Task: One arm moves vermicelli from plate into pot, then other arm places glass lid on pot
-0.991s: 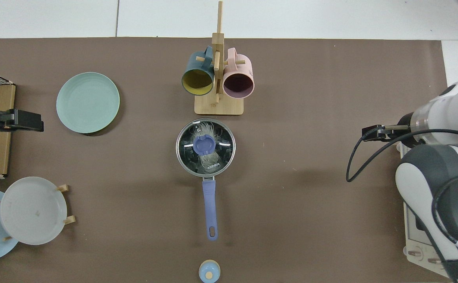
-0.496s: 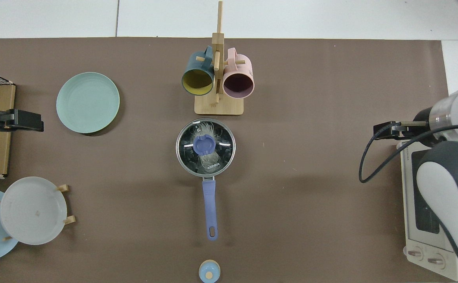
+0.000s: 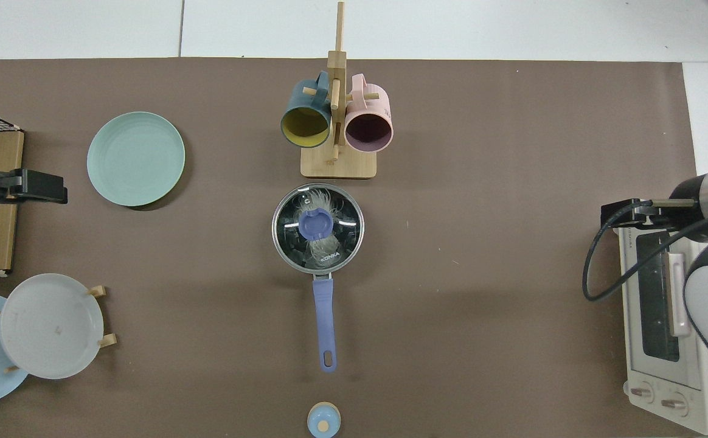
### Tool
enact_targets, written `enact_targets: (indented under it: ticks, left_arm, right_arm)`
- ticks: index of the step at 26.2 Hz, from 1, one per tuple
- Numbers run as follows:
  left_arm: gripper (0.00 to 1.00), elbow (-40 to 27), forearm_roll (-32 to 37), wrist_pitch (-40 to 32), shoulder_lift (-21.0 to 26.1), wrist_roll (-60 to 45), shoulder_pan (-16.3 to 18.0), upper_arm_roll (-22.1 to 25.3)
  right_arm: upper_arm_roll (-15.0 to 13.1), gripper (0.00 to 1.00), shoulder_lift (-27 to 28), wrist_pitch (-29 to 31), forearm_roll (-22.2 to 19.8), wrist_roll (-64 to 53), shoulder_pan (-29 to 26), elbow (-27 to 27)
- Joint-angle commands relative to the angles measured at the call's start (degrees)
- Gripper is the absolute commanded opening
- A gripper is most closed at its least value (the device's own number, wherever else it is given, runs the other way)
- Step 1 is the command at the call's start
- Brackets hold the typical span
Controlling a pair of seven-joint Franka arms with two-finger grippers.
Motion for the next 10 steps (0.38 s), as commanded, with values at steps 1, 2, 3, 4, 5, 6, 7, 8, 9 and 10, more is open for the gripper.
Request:
enact_targets:
  ticks: [1, 2, 3, 4, 5, 6, 7, 8, 9, 10]
  left_arm:
    - [1.0, -1.8, -0.8, 0.0, -1.6, 0.1, -0.1, 0.2]
    - [1.0, -1.8, -0.8, 0.0, -1.6, 0.1, -0.2, 0.2]
    - [1.0, -1.8, -0.8, 0.0, -1.6, 0.1, -0.2, 0.2]
    - [1.0, -1.8, -0.8, 0.0, -1.6, 0.1, -0.1, 0.2]
    - [1.0, -1.8, -0.8, 0.0, -1.7, 0.1, -0.2, 0.2]
    - [1.0, -1.8, -0.8, 0.0, -1.6, 0.1, -0.2, 0.2]
    - [1.0, -1.8, -0.8, 0.0, -1.6, 0.1, -0.2, 0.2]
    - [1.0, -1.8, -0.8, 0.0, -1.7, 0.1, -0.2, 0.2]
    - [1.0, -1.8, -0.8, 0.0, -1.6, 0.1, -0.2, 0.2]
    - [1.0, -1.8, -0.8, 0.0, -1.6, 0.1, -0.2, 0.2]
  right_arm:
    - [0.5, 0.99, -0.5, -0.8, 1.1, -2.5, -0.9, -0.4]
    - [0.5, 0.99, -0.4, -0.8, 1.1, -2.5, -0.9, -0.4]
    - [0.5, 0.99, -0.3, -0.8, 1.1, -2.5, -0.8, -0.4]
    - [0.5, 0.99, -0.2, -0.8, 1.1, -2.3, -0.8, -0.3]
    - [0.5, 0.99, -0.2, -1.0, 1.0, -2.2, -0.7, -0.2]
    - [0.5, 0.99, -0.2, -1.2, 1.0, -2.2, -0.7, -0.2]
    - [0.5, 0.99, -0.2, -1.2, 1.0, -2.2, -0.7, -0.2]
    - [0.5, 0.99, -0.2, -1.2, 1.0, -2.2, -0.7, -0.2]
    - [0.5, 0.99, -0.2, -1.2, 1.0, -2.1, -0.7, -0.2]
    - [0.5, 0.99, -0.2, -1.3, 1.0, -2.1, -0.6, -0.2]
